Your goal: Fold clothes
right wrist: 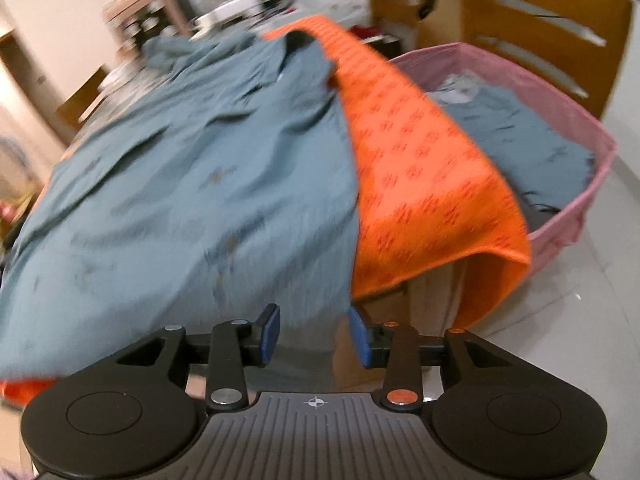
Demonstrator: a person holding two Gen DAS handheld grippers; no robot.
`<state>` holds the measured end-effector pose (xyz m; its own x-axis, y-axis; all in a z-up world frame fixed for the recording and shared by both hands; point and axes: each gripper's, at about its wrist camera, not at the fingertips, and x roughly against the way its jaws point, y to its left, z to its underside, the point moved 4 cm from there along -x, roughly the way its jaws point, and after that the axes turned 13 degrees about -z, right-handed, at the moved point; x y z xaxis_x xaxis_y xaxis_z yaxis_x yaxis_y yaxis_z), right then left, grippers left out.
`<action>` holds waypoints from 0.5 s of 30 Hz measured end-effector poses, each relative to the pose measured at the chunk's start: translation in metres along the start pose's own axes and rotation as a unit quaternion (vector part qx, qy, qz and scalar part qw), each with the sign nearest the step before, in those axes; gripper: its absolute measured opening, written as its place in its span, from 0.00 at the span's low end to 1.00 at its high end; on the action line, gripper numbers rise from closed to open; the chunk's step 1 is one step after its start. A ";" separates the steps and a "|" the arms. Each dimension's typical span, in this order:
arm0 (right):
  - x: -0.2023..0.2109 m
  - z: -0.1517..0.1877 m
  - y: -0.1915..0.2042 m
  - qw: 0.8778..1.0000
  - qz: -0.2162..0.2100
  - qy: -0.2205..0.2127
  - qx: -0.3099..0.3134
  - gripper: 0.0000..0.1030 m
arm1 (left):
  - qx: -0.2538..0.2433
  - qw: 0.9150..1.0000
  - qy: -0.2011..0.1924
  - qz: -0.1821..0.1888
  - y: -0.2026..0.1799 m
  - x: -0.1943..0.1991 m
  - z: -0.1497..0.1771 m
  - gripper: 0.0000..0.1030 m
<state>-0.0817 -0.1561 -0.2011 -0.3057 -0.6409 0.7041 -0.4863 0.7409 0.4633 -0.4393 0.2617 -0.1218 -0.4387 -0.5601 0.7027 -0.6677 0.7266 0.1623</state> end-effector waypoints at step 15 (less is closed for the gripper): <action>-0.031 0.008 -0.019 0.996 -0.089 0.001 0.011 0.03 | -0.004 1.000 -0.011 -0.013 -0.005 0.009 -0.013 0.01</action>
<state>-0.0691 -0.1521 -0.2359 -0.2124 -0.7611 0.6129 -0.5503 0.6114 0.5685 -0.4325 0.2586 -0.1074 -0.4344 -0.5866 0.6835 -0.6735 0.7154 0.1859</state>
